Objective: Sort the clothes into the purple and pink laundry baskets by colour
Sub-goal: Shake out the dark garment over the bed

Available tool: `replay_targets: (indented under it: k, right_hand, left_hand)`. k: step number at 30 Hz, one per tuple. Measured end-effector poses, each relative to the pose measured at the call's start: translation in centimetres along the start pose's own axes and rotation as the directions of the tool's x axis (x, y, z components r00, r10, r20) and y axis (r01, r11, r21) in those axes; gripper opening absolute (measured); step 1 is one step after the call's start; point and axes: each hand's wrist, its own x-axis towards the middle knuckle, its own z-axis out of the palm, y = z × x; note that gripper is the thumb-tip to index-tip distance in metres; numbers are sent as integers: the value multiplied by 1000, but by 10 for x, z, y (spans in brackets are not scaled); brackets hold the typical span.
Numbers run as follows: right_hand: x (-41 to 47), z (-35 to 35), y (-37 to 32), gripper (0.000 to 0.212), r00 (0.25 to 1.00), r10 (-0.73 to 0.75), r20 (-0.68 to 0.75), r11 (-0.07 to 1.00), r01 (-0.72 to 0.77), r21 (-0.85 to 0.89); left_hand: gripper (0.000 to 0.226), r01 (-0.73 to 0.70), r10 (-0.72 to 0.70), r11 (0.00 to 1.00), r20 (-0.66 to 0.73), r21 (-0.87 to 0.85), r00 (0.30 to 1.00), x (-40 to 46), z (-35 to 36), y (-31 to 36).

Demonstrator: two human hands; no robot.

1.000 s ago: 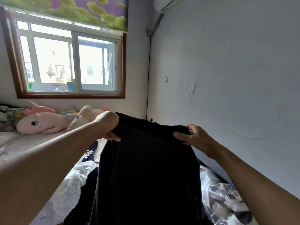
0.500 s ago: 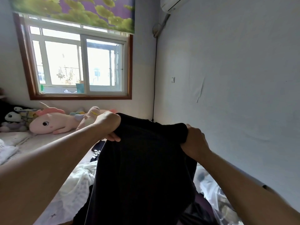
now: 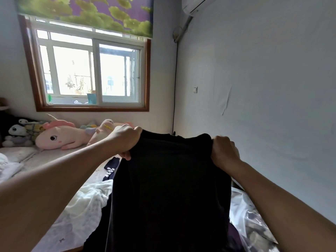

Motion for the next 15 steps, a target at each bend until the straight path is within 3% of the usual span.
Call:
replay_targets:
  k: [2, 6, 8, 15]
  right_hand:
    - [0, -6, -2, 15, 999, -34, -12, 992, 33, -124]
    - [3, -16, -2, 10, 988, -72, -140, 996, 64, -61]
    - [2, -13, -1, 8, 995, -76, -57, 996, 73, -54]
    - [6, -18, 0, 14, 1000, 9, 7, 962, -10, 271]
  left_hand:
    - [30, -32, 32, 999, 7, 22, 999, 0, -2, -3]
    - [32, -49, 49, 999, -11, 18, 999, 5, -6, -8]
    - [27, 1, -2, 1000, 63, 11, 998, 3, -4, -12]
    - [29, 198, -139, 960, 279, -198, 950, -5, -6, -12]
